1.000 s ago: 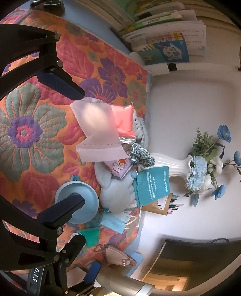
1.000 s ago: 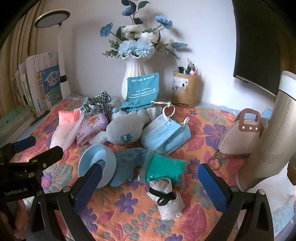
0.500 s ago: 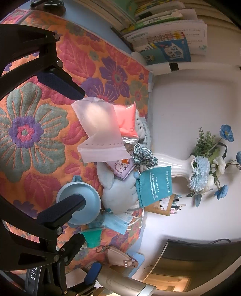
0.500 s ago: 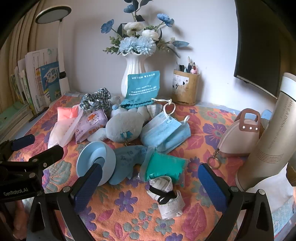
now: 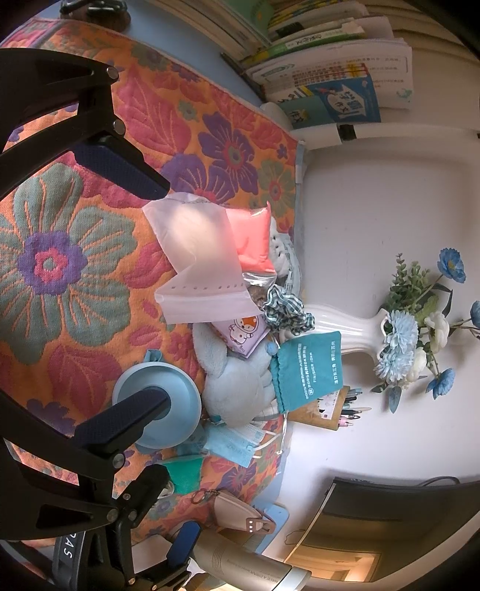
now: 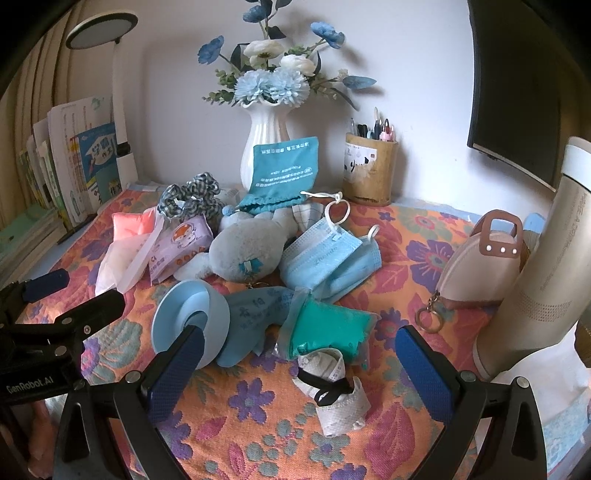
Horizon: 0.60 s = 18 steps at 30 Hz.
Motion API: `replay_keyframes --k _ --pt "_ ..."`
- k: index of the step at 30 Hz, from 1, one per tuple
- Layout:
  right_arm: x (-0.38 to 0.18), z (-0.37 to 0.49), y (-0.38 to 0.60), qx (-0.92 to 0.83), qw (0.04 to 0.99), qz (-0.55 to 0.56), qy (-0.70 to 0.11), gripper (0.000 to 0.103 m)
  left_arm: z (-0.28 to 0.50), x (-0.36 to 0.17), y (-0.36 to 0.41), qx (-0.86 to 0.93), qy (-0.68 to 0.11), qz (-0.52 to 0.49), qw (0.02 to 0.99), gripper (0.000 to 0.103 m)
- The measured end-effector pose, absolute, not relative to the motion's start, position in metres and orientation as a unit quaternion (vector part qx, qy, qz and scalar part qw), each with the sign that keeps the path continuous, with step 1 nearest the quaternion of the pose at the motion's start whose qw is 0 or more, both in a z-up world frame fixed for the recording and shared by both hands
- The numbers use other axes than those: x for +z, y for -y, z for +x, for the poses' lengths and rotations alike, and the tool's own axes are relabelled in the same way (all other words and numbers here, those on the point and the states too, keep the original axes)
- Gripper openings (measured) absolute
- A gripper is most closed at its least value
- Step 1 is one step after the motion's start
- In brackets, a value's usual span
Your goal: Organize soft objects
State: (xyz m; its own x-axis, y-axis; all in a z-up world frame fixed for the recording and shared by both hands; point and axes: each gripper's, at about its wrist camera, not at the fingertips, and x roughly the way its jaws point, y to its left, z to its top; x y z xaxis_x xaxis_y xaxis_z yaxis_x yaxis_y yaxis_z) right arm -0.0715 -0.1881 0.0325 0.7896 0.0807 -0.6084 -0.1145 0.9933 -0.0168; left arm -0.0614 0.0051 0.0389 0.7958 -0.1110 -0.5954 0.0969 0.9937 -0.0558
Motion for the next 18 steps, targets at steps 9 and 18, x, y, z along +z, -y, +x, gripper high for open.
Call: replay_keyframes --k 9,18 --pt "0.032 -0.0717 0.1877 0.052 0.946 -0.027 -0.32 0.103 -0.061 0.0387 -0.0037 -0.052 -0.315 -0.01 0.948 0.102" --pt "0.0315 -0.071 0.1879 0.054 0.945 -0.024 -0.323 0.103 -0.0607 0.0386 -0.0034 -0.053 -0.315 -0.009 0.947 0.102"
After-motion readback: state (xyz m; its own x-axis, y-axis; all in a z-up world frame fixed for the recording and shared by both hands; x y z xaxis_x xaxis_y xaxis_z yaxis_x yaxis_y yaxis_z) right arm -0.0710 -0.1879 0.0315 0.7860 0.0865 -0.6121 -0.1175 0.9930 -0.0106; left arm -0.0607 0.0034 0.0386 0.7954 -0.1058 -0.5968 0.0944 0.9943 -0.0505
